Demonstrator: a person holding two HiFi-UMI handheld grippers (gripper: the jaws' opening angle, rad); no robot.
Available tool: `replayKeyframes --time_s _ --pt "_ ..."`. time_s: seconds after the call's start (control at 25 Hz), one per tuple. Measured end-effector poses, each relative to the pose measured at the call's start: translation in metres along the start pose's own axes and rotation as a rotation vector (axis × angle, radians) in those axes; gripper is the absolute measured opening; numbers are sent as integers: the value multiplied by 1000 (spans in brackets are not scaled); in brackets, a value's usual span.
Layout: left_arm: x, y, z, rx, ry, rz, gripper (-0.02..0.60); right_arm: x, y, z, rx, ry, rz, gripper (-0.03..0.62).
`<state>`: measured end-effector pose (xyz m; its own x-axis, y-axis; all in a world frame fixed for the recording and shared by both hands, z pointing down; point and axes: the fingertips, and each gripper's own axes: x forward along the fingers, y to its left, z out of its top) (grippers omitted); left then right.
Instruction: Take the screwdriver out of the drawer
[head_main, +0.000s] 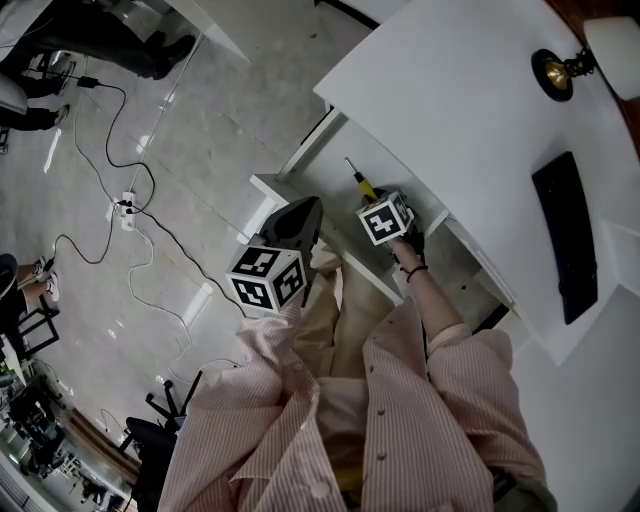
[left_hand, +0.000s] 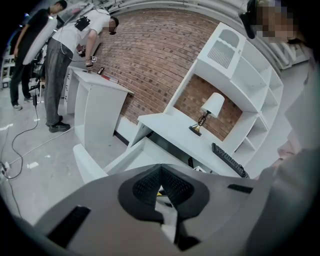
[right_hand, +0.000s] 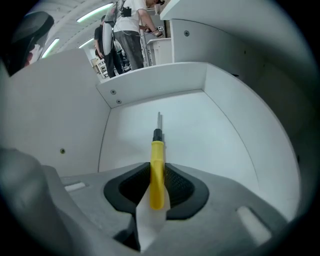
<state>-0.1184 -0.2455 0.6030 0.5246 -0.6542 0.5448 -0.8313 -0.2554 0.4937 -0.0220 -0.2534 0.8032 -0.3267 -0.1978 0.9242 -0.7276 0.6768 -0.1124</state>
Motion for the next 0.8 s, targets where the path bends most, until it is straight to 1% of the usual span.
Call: replayKeyframes --time_s 0.04,0.12,0.4,0.8 --pt "0 0 -1 -3 1 0 -2 1 -1 -2 -20 14 -15 87" --pt "0 -1 -2 -7 2 -2 -2 1 -2 -5 -43 33 -21 84" --pt "-1 0 -3 -4 5 -6 -2 0 0 0 -44 38 -10 78" --pt "-6 2 3 0 -15 -7 -2 -18 11 12 -54 -13 10 78"
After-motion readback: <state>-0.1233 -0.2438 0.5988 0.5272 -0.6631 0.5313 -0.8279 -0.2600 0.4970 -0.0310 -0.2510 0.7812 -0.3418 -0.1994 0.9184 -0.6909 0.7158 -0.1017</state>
